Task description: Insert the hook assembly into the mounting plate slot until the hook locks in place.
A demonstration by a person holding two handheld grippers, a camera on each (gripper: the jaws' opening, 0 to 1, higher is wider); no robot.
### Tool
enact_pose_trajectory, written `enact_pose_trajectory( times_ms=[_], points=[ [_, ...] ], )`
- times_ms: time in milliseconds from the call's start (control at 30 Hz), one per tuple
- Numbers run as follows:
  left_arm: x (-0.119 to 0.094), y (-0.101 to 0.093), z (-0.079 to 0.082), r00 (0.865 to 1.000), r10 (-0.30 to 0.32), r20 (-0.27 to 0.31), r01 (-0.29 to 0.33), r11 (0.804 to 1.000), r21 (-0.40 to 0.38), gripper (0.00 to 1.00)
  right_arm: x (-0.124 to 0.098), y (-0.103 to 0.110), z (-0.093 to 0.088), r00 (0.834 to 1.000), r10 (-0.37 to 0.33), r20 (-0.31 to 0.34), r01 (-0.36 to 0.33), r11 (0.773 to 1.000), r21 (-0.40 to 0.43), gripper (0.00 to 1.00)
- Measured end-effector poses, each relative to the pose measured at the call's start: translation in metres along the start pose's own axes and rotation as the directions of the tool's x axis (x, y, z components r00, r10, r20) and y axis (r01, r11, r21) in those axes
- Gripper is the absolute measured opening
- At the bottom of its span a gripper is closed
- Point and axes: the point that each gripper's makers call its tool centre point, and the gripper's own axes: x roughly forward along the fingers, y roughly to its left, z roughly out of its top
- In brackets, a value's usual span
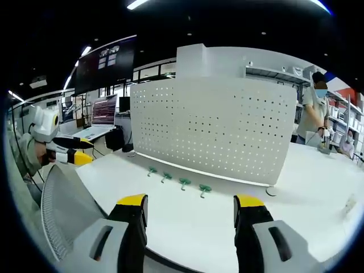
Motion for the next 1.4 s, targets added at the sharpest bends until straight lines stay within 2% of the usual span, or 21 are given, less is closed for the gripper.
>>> enact_pose_trajectory(
  times_ms=[1033, 1400],
  points=[
    [0.004, 0.0, 0.001, 1.0, 0.0, -0.002, 0.0, 1.0, -0.008, 0.48, 0.007, 0.003, -0.002, 1.0, 0.017, -0.015, -0.017, 1.0, -0.003, 0.59],
    [0.01, -0.002, 0.003, 1.0, -0.022, -0.017, 0.023, 1.0, 0.021, 0.44, 0.01, 0.003, -0.002, 1.0, 0.02, -0.017, -0.02, 1.0, -0.002, 0.59]
  ],
)
